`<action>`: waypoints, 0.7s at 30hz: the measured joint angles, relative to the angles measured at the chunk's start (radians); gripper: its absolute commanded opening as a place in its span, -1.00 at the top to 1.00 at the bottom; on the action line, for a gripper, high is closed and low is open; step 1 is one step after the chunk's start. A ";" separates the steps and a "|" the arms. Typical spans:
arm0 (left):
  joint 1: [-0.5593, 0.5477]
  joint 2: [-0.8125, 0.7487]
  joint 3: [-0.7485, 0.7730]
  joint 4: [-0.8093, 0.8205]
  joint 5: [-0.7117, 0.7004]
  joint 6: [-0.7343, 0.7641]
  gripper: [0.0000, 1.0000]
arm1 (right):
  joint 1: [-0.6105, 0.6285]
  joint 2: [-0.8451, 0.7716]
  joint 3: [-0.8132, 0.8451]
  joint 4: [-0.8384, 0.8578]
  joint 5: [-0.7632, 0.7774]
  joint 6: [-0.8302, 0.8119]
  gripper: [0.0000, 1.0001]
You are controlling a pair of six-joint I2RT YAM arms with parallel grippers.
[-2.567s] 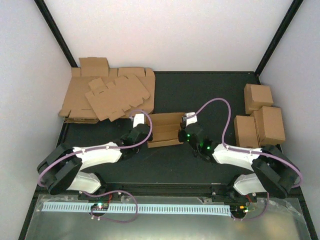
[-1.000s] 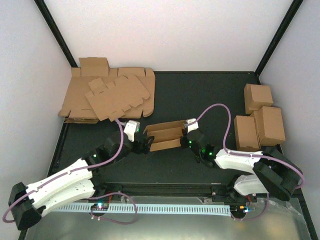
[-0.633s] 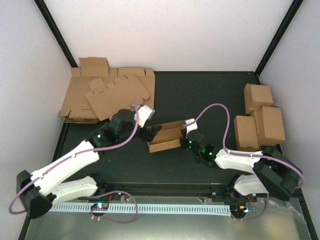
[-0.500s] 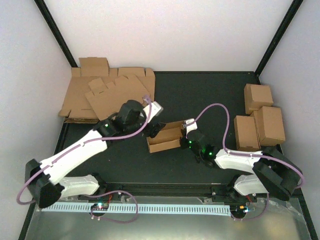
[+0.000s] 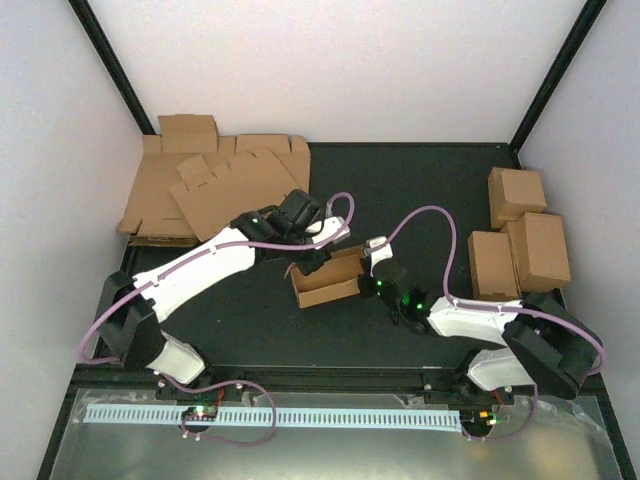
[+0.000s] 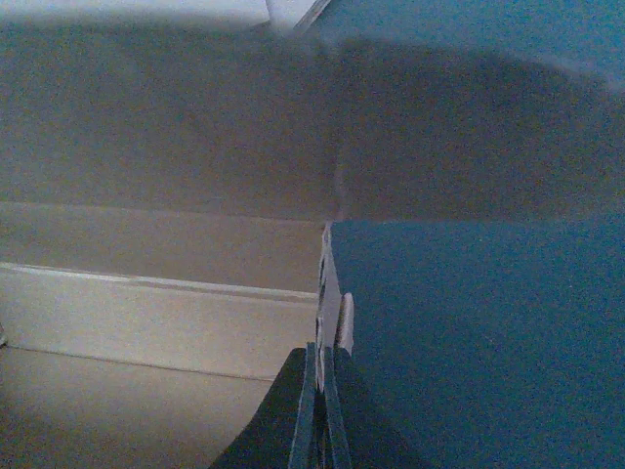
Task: Fold the paper box
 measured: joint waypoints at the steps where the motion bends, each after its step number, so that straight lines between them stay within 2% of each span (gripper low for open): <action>1: 0.000 0.006 0.006 -0.008 -0.002 0.010 0.96 | 0.000 0.002 0.001 0.001 0.000 -0.001 0.93; 4: 0.000 0.022 0.027 -0.022 -0.013 0.019 0.97 | 0.000 0.005 0.002 0.001 0.000 -0.009 0.65; 13: -0.016 0.024 0.015 -0.018 -0.003 0.008 0.97 | 0.000 -0.032 -0.002 -0.066 -0.042 -0.001 0.17; 18: -0.027 0.024 -0.033 0.036 0.050 -0.026 0.97 | 0.000 -0.111 -0.006 -0.163 -0.093 -0.001 -0.34; 21: -0.042 0.028 -0.061 0.051 0.064 -0.043 0.97 | 0.000 -0.182 -0.016 -0.241 -0.119 0.010 -0.42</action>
